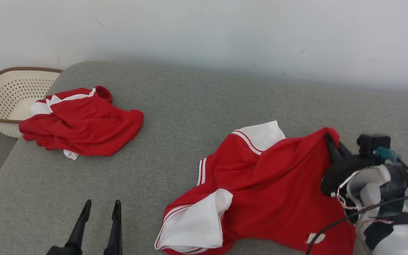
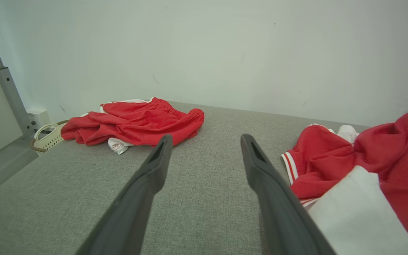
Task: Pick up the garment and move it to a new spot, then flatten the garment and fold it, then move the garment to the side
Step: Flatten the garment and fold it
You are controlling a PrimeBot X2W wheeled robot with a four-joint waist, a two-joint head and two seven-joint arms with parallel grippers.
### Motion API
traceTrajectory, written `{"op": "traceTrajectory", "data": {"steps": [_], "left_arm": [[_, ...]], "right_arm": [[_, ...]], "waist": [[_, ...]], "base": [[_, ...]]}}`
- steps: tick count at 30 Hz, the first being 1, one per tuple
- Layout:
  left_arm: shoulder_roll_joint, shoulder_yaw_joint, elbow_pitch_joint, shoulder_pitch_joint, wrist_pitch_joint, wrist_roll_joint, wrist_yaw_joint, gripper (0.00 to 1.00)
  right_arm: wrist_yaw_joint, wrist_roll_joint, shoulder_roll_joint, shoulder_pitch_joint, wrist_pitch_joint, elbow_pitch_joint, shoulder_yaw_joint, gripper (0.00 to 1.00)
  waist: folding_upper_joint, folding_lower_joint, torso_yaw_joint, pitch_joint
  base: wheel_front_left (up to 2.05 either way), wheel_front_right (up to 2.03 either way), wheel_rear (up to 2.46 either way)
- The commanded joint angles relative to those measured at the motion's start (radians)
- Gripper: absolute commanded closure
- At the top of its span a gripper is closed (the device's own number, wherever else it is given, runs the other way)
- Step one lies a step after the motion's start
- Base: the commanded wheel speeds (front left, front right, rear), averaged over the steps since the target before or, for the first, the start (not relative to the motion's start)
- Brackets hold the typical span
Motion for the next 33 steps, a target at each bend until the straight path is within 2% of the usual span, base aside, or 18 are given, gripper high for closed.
{"op": "traceTrajectory", "data": {"steps": [1, 9, 18, 19, 20, 21, 29, 33], "left_arm": [[0.000, -0.002, 0.003, -0.013, -0.005, -0.008, 0.002, 0.00], [-0.001, -0.016, 0.002, -0.015, -0.005, -0.015, 0.013, 0.00], [0.000, -0.024, 0.007, -0.025, -0.005, -0.019, 0.017, 0.00], [0.000, -0.027, 0.010, -0.027, -0.005, -0.020, 0.017, 0.00], [0.000, -0.029, 0.013, -0.030, -0.005, -0.021, 0.017, 0.00], [0.000, -0.030, 0.016, -0.033, -0.005, -0.022, 0.016, 0.00], [0.000, -0.032, 0.036, -0.012, -0.005, -0.024, 0.017, 0.00], [0.000, -0.026, 0.031, -0.003, -0.005, -0.023, 0.017, 0.00]], "right_arm": [[0.000, 0.009, -0.023, -0.054, -0.013, 0.006, 0.013, 1.00], [0.000, 0.039, -0.109, -0.248, -0.039, 0.035, 0.031, 1.00], [0.000, 0.056, -0.145, -0.352, -0.027, 0.104, 0.061, 1.00], [0.000, 0.058, -0.144, -0.358, -0.017, 0.120, 0.068, 0.66], [0.000, 0.062, -0.142, -0.359, -0.007, 0.134, 0.078, 0.11], [0.000, 0.068, -0.140, -0.361, -0.004, 0.144, 0.085, 0.00], [0.000, 0.114, -0.149, -0.308, -0.021, 0.203, 0.129, 0.00], [0.000, 0.138, -0.152, -0.269, -0.056, 0.184, 0.138, 0.00]], "waist": [[-0.0001, -0.0001, 0.000, 0.004], [-0.0001, -0.0001, 0.011, 0.015], [-0.0001, -0.0001, 0.023, 0.028], [-0.0001, -0.0001, 0.024, 0.030], [-0.0001, -0.0001, 0.026, 0.031], [-0.0001, -0.0001, 0.027, 0.031], [-0.0001, -0.0001, 0.014, 0.002], [-0.0001, -0.0001, -0.006, -0.018]], "base": [[0.00, 0.00, 0.00], [0.00, 0.00, 0.00], [0.00, 0.00, 0.00], [0.00, 0.00, 0.00], [0.00, 0.00, 0.00], [0.00, 0.00, 0.00], [0.00, 0.00, 0.00], [0.00, 0.00, 0.00]]}}
